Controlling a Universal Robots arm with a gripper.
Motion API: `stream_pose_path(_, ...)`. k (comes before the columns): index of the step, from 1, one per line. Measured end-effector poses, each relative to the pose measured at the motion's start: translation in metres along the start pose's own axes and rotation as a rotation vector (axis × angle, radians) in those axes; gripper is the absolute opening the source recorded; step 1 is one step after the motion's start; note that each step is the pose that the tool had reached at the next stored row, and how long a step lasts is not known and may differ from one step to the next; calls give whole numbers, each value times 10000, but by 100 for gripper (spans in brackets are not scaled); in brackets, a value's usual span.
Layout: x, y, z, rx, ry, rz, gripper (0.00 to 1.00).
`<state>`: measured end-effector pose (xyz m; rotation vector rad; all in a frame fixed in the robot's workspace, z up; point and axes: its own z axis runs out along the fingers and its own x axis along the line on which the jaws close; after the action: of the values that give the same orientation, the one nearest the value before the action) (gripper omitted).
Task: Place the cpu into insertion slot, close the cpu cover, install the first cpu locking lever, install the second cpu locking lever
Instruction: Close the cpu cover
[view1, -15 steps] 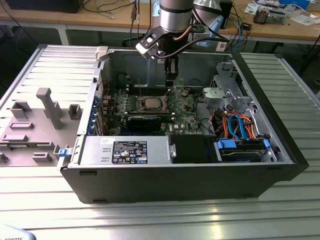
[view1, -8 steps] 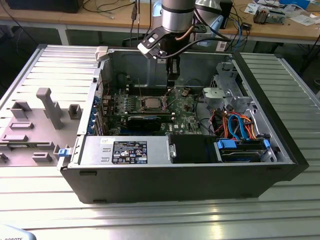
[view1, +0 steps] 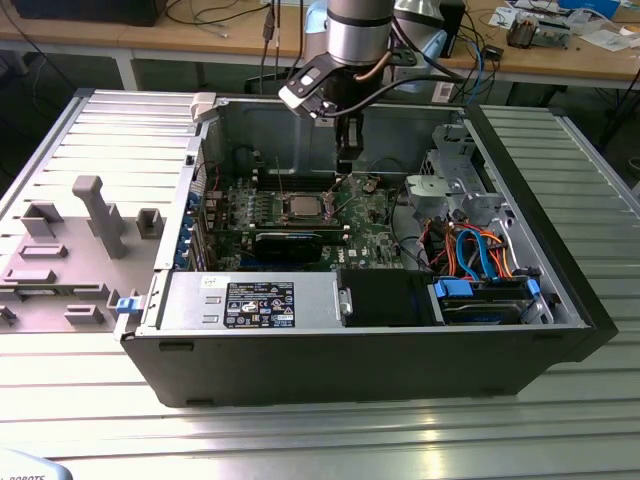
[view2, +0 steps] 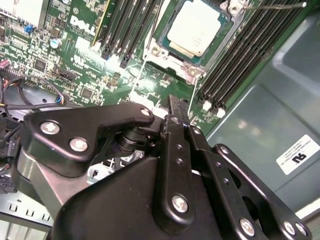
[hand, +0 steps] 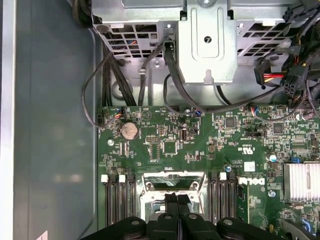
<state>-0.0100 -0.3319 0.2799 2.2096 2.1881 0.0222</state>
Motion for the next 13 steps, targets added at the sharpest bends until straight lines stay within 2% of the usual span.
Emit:
stream_pose_path(8, 1, 108, 3, 27, -1, -1, 11)
stream_pose_path(13, 1, 141, 4, 33, -1, -1, 11)
